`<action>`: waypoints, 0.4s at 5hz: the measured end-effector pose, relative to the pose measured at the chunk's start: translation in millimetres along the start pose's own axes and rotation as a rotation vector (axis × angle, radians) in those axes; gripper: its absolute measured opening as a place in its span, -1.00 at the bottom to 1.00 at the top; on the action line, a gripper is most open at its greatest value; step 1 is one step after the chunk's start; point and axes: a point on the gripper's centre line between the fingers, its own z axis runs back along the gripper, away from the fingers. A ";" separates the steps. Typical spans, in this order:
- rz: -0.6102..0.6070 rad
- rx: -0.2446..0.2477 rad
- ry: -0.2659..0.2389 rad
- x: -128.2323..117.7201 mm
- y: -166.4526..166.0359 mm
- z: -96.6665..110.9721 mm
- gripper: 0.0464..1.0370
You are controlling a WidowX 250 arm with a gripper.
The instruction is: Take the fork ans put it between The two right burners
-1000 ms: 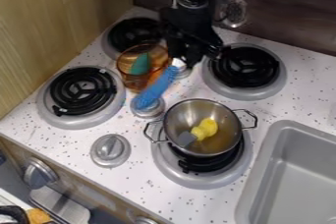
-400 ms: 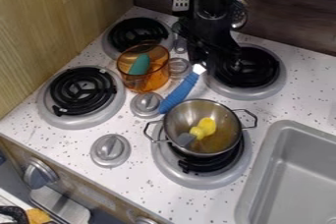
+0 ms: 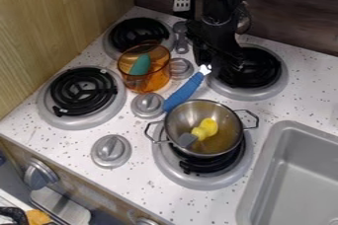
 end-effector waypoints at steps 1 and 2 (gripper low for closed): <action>0.032 -0.002 -0.022 -4.9 -2.2 -6.4 0.54; 0.077 0.002 -0.004 -12.6 -3.2 -7.5 0.93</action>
